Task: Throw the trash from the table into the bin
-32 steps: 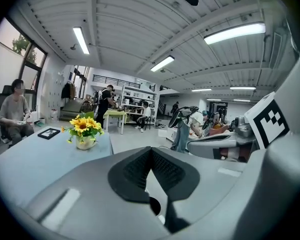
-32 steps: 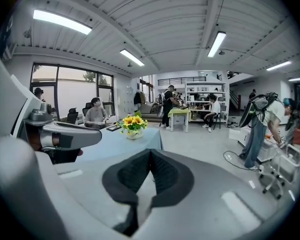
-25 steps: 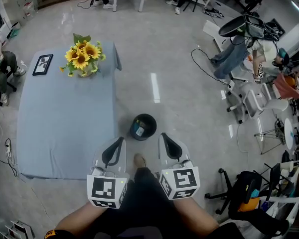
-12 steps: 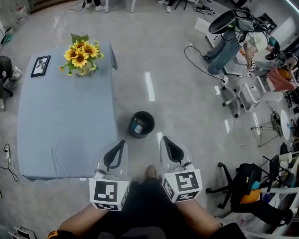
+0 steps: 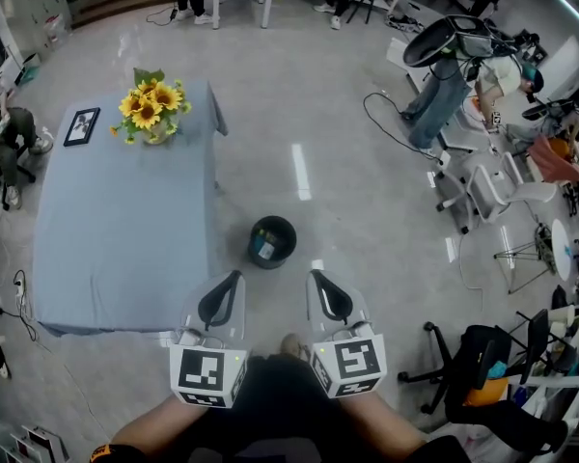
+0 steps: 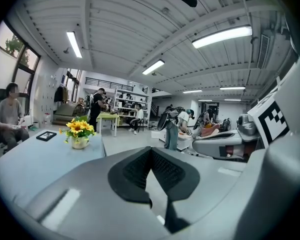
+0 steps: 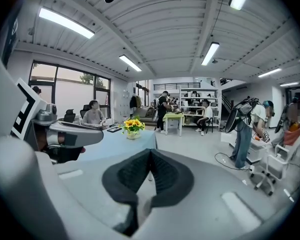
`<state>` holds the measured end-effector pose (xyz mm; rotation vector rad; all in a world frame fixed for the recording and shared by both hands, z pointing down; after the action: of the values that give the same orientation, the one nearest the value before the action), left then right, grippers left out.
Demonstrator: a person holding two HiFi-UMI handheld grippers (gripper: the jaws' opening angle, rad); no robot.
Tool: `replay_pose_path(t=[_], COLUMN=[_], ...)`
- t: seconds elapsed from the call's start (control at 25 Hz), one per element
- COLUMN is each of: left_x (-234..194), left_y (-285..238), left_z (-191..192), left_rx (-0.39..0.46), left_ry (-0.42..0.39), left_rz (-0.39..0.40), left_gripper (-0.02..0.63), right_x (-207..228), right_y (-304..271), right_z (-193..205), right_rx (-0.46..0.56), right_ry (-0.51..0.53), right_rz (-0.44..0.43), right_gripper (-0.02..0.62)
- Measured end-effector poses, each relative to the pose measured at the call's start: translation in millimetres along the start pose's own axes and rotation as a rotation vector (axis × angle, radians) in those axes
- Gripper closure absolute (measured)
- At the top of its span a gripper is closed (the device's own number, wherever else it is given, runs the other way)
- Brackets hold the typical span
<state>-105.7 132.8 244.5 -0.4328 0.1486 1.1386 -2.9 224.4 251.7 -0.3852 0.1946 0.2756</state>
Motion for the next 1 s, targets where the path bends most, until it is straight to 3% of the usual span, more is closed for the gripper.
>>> replay_pose_path(t=[0.72,1.0], left_x=[120.3,140.3], left_y=[5.9,3.1], left_z=[46.7,60.6], left_rx=[0.006,-0.007], left_ry=[-0.009,-0.035], left_rz=[-0.156,-0.15], left_gripper=[0.598,0.598], right_x=[74.7,85.9], right_y=[77.7,94.6], right_z=[61.0,75.3], right_rx=[0.042,0.048], right_ry=[0.004,-0.002], right_rz=[-0.141,-0.149], right_gripper=[0.597,0.597])
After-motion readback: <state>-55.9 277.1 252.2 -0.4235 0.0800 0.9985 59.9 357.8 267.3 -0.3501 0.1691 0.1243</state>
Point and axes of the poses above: the fingertips, and each gripper's own axes: y backward along the fingers, x to its right, z out of its underside, the point moved 2 cm from there along y, backward along the fingers, and after that the axes turned 14 degrees about y, right-handed, at the moved point
